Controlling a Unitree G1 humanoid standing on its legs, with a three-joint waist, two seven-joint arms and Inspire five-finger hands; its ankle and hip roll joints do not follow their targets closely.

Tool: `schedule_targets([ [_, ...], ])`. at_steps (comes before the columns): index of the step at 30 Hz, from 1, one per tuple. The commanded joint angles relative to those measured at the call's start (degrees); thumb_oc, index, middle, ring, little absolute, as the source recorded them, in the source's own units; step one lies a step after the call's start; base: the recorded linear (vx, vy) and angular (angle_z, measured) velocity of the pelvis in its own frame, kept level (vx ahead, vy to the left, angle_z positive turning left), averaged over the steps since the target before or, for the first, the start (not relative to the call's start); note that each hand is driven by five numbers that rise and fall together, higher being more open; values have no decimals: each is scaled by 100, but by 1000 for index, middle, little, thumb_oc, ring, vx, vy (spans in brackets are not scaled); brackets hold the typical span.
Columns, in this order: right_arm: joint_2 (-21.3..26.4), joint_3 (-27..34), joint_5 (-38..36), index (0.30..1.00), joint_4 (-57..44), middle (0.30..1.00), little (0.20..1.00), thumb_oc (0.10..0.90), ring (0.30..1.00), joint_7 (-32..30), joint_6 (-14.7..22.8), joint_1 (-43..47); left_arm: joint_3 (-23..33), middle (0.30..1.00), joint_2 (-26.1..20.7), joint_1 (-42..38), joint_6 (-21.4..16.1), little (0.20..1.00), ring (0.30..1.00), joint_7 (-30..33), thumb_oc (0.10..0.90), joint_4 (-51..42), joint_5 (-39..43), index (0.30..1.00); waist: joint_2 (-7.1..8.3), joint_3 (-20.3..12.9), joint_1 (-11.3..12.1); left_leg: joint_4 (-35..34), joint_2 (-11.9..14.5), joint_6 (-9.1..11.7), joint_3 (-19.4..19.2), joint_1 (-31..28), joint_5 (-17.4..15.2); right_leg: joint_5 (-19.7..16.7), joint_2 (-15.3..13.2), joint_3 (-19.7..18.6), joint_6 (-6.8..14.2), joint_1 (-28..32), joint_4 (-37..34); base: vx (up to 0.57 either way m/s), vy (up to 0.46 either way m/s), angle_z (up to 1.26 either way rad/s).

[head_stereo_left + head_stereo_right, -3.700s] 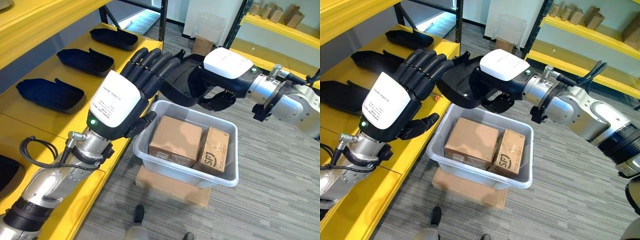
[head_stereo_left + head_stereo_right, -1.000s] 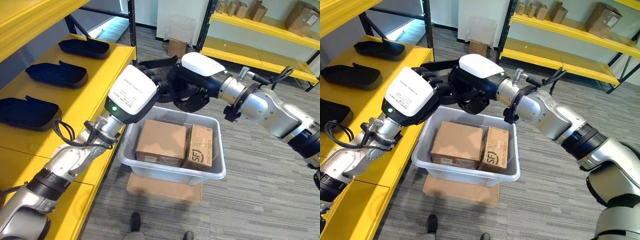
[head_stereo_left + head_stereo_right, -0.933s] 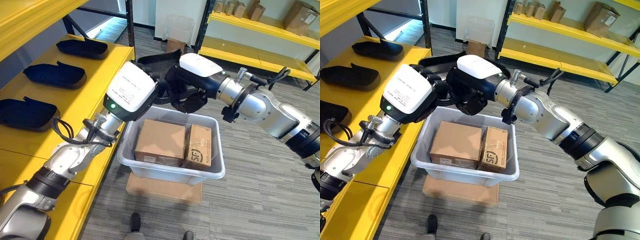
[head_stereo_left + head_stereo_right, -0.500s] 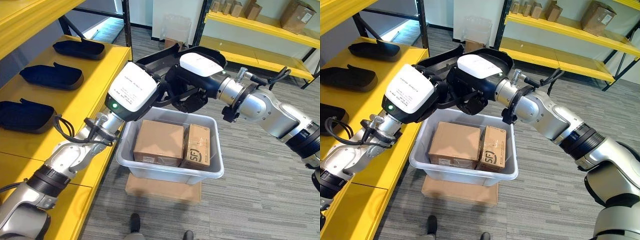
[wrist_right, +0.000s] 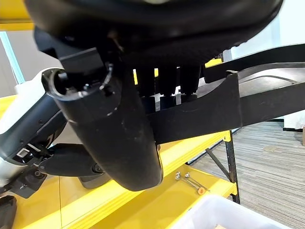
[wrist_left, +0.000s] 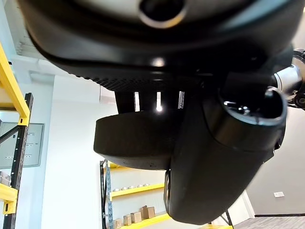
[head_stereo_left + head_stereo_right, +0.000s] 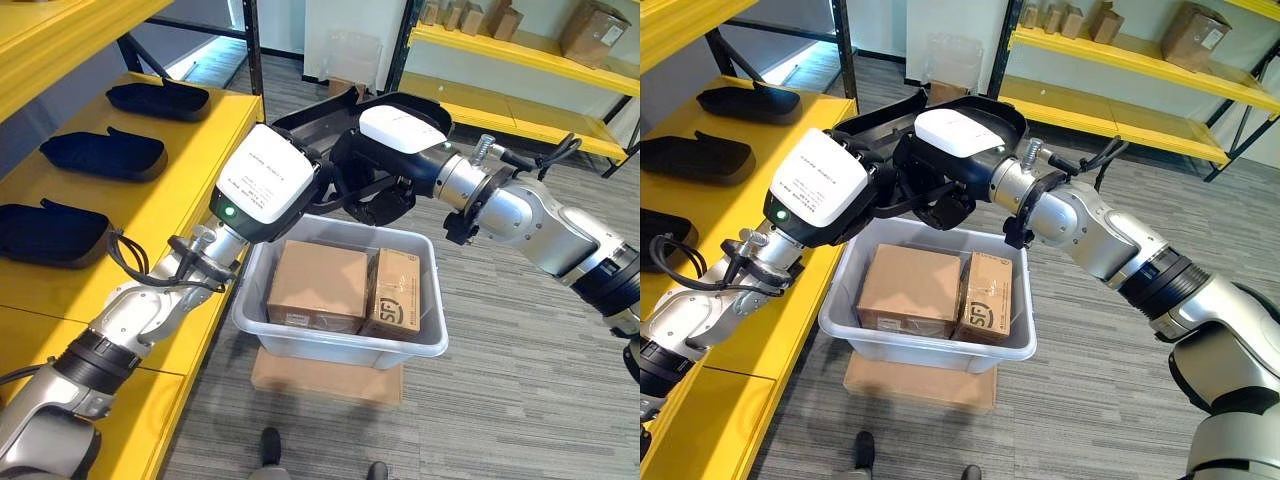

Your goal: Move parts from the plastic box to the shelf.

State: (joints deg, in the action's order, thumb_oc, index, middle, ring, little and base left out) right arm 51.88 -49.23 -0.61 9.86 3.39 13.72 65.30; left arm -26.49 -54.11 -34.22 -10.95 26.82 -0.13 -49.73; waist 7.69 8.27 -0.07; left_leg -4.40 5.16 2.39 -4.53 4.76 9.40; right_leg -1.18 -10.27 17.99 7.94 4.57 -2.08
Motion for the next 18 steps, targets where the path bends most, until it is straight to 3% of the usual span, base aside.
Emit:
schedule_targets([
  [1,-631,752,-597,1000,-29,1000,1000,900,1000,-789,590,925,-130,300,34,-88,2,300,300,70,400,341,-6,300,93,-867,-26,-60,332,176,-166,-947,-1154,182,-252,-575,278,-117,458,0,0,0],
  [18,-723,1105,-931,1000,-178,1000,1000,900,1000,-719,528,719,120,300,86,216,-27,300,300,-40,400,363,140,300,65,-906,-60,-60,328,159,-208,-987,-1166,194,-239,-628,268,-113,452,0,0,0],
])
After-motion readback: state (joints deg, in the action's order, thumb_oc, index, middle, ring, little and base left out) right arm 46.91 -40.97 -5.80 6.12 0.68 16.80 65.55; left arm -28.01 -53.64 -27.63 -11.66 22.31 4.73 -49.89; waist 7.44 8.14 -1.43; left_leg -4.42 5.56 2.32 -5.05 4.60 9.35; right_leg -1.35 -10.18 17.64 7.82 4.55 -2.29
